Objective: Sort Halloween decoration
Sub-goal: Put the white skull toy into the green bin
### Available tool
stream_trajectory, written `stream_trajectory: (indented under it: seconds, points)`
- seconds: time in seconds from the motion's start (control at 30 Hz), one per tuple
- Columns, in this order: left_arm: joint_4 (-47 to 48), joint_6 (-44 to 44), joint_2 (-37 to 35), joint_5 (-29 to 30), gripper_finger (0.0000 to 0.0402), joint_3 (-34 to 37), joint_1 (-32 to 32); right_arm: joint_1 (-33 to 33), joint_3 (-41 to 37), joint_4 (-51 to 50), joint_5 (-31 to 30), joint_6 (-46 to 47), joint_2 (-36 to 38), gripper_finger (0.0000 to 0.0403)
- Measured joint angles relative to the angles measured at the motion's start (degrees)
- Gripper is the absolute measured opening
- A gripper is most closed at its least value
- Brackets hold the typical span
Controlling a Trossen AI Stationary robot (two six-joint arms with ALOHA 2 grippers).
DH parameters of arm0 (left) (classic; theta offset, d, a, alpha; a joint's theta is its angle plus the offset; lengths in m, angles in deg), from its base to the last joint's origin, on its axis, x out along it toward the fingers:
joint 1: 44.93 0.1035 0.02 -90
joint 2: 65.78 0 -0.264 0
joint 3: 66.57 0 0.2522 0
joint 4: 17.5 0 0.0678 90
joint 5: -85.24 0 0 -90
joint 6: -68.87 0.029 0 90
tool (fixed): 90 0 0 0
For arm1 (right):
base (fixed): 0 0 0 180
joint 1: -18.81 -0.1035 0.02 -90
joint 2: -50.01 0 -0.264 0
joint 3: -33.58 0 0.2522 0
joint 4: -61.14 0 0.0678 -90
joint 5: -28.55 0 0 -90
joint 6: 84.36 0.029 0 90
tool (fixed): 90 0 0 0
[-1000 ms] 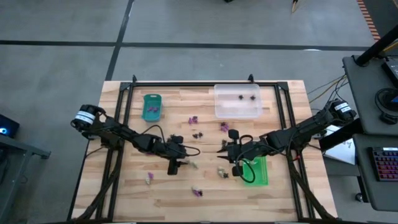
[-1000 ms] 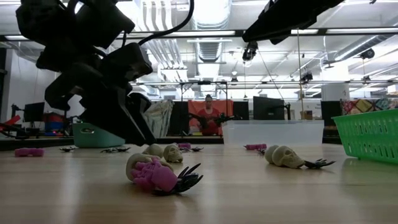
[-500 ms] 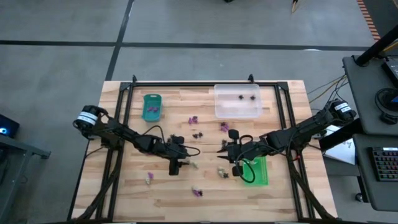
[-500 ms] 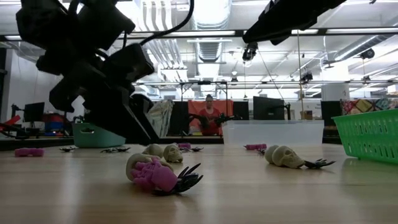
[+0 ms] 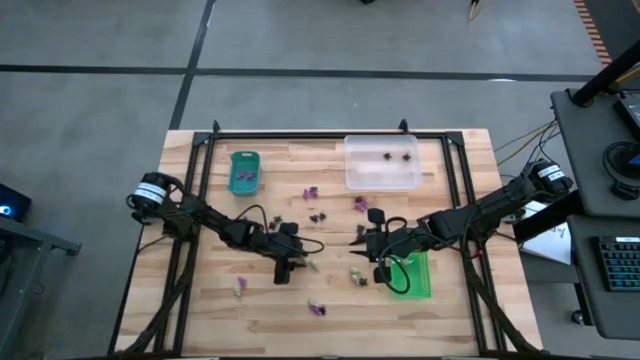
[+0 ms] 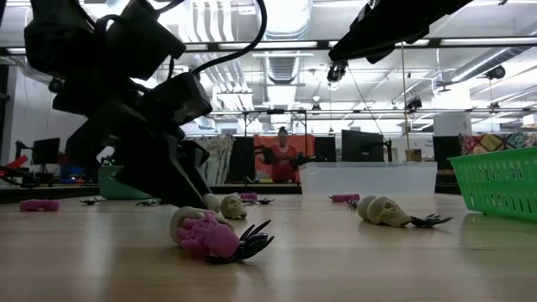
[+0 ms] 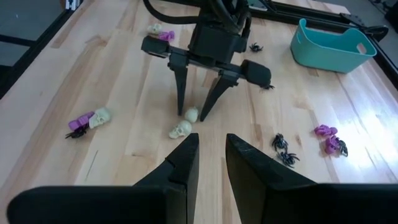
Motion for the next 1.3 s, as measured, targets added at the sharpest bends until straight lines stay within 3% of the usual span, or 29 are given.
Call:
stream_trajectory:
  seconds: [0.23,0.37,0.73,1.0,1.3]
  points:
    - [0.96,-0.05,-0.27,0.27,0.0056,0.00,0.02,0.00,0.00,0.02,0.00,0.15,0.00,0.0073]
    - [2.10,0.44,-1.67,-0.48,0.0030,0.12,-0.01,0.00,0.00,0.07,0.00,0.15,0.00,0.0073]
    - [3.30,4.85,-14.28,2.53,0.0036,-0.01,0.23,0.00,-0.08,8.49,0.01,-5.57,-4.99,0.0073]
    - [2.64,-4.48,-23.79,-0.50,0.0036,-0.87,0.67,0.00,1.45,17.01,0.01,-19.17,-11.08,0.0073]
    - [2.96,-16.44,-23.84,-3.04,0.0036,-0.82,0.70,0.00,9.22,16.22,-0.41,-32.60,-18.19,0.0111]
